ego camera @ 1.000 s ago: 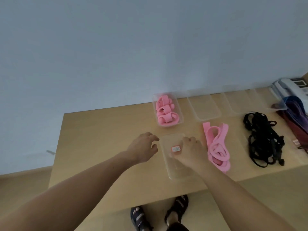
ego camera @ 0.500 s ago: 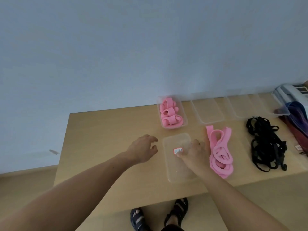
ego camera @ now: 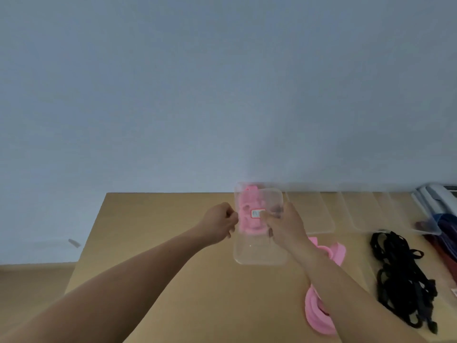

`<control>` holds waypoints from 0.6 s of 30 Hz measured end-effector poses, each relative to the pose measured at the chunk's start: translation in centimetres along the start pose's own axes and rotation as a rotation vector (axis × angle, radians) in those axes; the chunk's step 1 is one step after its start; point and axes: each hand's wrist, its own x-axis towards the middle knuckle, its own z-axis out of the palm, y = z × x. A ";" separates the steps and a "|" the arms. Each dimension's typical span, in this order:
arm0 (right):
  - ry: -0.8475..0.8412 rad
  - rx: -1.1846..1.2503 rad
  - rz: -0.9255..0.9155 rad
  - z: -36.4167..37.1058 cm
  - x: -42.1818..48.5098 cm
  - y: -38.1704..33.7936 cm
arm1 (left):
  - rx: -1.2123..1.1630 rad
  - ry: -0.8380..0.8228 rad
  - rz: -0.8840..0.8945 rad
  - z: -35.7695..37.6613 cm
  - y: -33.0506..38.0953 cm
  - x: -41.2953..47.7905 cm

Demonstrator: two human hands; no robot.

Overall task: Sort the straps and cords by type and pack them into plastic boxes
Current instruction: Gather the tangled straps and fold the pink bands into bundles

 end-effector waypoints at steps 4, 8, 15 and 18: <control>-0.091 0.013 0.032 0.7 4.2 -1.4 | 0.026 0.074 -0.088 0.0 0.6 3.1; -0.150 -0.051 0.018 1.6 8.0 -1.0 | 0.005 0.137 -0.177 0.4 0.6 5.9; -0.184 -0.128 0.014 1.7 11.1 0.9 | -0.040 0.170 -0.245 1.9 0.4 8.0; -0.177 -0.126 0.020 1.6 11.4 1.4 | -0.060 0.165 -0.252 2.1 0.3 8.0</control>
